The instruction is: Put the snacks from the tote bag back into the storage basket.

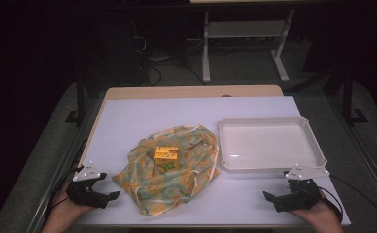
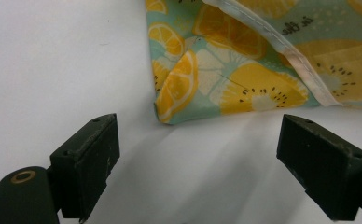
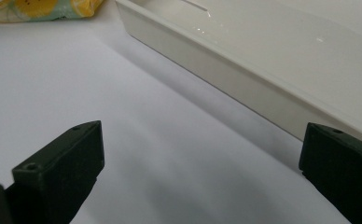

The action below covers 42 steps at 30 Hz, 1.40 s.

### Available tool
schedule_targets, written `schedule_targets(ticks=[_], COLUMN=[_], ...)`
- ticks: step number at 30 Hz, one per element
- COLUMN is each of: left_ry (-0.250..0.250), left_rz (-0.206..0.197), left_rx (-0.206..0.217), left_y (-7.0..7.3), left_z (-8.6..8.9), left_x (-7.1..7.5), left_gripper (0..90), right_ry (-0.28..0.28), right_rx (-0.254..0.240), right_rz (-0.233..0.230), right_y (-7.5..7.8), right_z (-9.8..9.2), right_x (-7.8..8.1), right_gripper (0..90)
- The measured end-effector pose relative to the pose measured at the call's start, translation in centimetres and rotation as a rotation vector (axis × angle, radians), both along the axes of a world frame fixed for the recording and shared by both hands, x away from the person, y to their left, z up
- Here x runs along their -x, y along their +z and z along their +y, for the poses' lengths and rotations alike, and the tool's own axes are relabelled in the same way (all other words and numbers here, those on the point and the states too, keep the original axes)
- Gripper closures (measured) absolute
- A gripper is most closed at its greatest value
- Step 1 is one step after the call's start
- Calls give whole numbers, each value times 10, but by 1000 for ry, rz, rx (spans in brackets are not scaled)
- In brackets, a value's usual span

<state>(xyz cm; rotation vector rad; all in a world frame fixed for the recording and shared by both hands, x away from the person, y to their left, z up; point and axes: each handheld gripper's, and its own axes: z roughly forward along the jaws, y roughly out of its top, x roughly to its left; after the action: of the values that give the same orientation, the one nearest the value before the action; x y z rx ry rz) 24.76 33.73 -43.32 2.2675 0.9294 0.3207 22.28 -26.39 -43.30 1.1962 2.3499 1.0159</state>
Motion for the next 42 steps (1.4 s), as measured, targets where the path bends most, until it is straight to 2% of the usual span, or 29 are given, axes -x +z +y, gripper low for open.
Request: schedule_targets(ticks=[10, 18, 25, 29, 37, 42], left_ry=[-30, -55, -53, -44, -66, -85], left_rz=[8, 18, -6, -6, -29, -31], left_rx=[8, 13, 22, 29, 24, 20], left_y=[3, 8, 17, 23, 37, 43], left_z=[-5, -7, -6, -5, -10, -17], left_x=[-1, -3, -7, -8, -11, -14], left_gripper=[128, 130, 131, 138, 140, 140], right_ry=[-13, -1, 17, 18, 24, 36], right_rx=[-25, -11, 3, 3, -2, 4], right_rz=[3, 19, 22, 30, 31, 31], right_y=[1, -2, -4, -3, -2, -3], right_z=[-4, -2, 3, 4, 5, 6], right_x=[3, 1, -2, -1, -2, -3], right_gripper=[0, 0, 0, 0, 0, 0])
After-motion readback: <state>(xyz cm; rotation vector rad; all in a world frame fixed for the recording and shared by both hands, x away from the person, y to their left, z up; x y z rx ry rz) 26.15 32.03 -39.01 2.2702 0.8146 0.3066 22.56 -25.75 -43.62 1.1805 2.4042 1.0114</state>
